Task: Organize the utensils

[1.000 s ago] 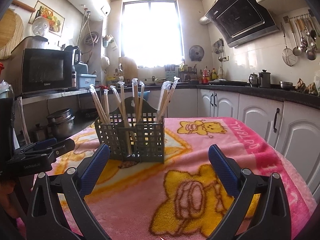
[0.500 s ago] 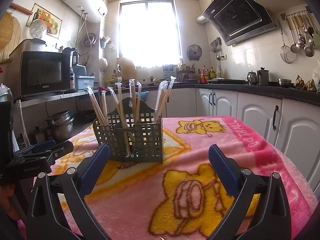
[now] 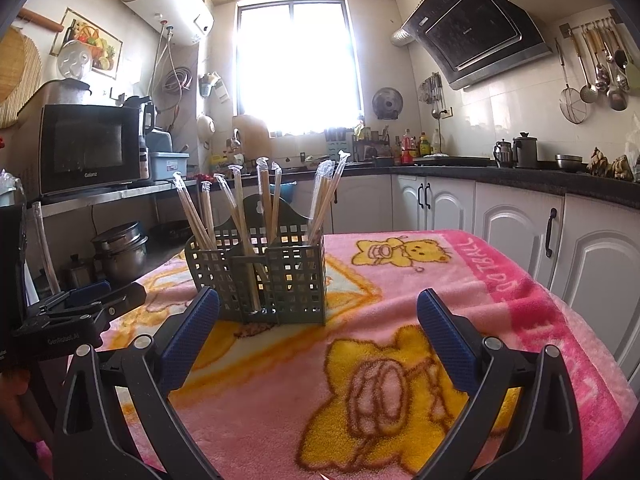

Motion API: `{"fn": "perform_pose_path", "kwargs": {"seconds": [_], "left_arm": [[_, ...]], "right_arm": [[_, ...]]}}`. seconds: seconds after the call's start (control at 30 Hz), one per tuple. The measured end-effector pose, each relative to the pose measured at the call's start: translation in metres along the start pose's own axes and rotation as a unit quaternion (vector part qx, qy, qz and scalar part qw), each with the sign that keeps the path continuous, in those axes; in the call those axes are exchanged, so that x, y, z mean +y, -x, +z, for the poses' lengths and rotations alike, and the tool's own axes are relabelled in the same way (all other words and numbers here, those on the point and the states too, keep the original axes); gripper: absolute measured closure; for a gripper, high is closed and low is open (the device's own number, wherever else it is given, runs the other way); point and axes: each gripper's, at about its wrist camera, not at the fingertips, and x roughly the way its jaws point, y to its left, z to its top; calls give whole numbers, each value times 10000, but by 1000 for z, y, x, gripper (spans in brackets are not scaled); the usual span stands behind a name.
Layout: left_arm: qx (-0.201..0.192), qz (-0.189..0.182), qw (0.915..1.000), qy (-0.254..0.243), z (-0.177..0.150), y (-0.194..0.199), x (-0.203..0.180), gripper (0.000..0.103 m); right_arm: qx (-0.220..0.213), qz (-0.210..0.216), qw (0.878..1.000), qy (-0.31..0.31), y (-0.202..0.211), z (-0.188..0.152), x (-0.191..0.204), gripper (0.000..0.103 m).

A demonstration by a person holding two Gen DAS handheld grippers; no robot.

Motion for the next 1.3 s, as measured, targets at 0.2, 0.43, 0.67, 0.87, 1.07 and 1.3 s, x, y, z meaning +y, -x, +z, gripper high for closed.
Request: {"fn": "perform_pose_path", "kwargs": {"seconds": [0.2, 0.43, 0.67, 0.87, 1.07, 1.3], "left_arm": [[-11, -1, 10000, -2, 0, 0, 0, 11], [-7, -6, 10000, -2, -1, 0, 0, 10], [13, -37, 10000, -13, -1, 0, 1, 10], [253, -25, 9995, 173, 2, 0, 8, 10], [627, 79, 9976, 288, 18, -4, 28, 10], [1909, 1412, 9702, 484, 26, -78, 108, 10]], "right_arm": [[-1, 6, 10000, 11, 0, 0, 1, 7], [11, 3, 10000, -6, 0, -1, 1, 7], [41, 7, 10000, 5, -1, -1, 1, 7], [592, -248, 9974, -324, -10, 1, -20, 7], [1470, -962, 9803, -907, -37, -2, -72, 7], [2797, -2249, 9268, -1101, -95, -19, -150, 7]]}}
